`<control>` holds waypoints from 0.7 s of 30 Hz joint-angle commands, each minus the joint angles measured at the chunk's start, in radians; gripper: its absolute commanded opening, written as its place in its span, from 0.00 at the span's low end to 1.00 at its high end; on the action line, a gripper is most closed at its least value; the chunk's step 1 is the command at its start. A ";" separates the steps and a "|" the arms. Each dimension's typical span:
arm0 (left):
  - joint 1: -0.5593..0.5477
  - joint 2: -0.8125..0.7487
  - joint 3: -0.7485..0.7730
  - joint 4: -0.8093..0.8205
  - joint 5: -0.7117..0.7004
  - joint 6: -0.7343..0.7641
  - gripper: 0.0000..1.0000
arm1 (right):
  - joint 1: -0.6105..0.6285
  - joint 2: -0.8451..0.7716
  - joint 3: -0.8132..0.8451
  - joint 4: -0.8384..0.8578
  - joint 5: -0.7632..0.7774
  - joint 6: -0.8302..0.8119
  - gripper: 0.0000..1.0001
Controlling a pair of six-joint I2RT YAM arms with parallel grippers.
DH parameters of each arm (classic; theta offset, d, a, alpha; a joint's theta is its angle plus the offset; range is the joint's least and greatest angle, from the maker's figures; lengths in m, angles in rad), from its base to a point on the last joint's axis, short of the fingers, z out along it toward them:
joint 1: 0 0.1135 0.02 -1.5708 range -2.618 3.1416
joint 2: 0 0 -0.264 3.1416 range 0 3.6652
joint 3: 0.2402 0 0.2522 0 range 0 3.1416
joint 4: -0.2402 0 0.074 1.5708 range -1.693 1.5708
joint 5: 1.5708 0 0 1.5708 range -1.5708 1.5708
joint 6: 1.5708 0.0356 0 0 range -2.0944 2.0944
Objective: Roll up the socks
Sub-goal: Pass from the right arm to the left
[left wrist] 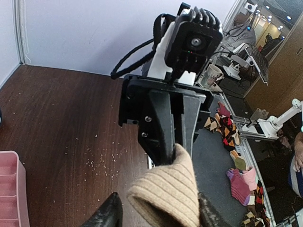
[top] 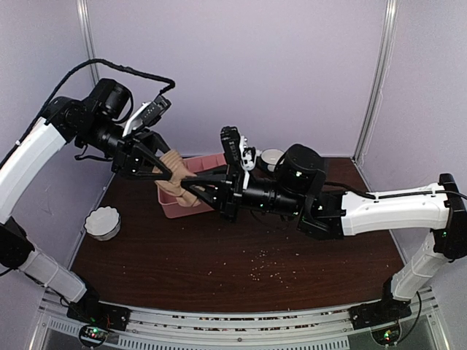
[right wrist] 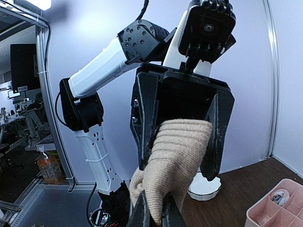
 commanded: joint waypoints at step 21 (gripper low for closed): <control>0.059 0.076 -0.061 0.123 -0.722 0.048 0.00 | -0.121 -0.083 -0.061 -0.216 0.198 0.086 0.46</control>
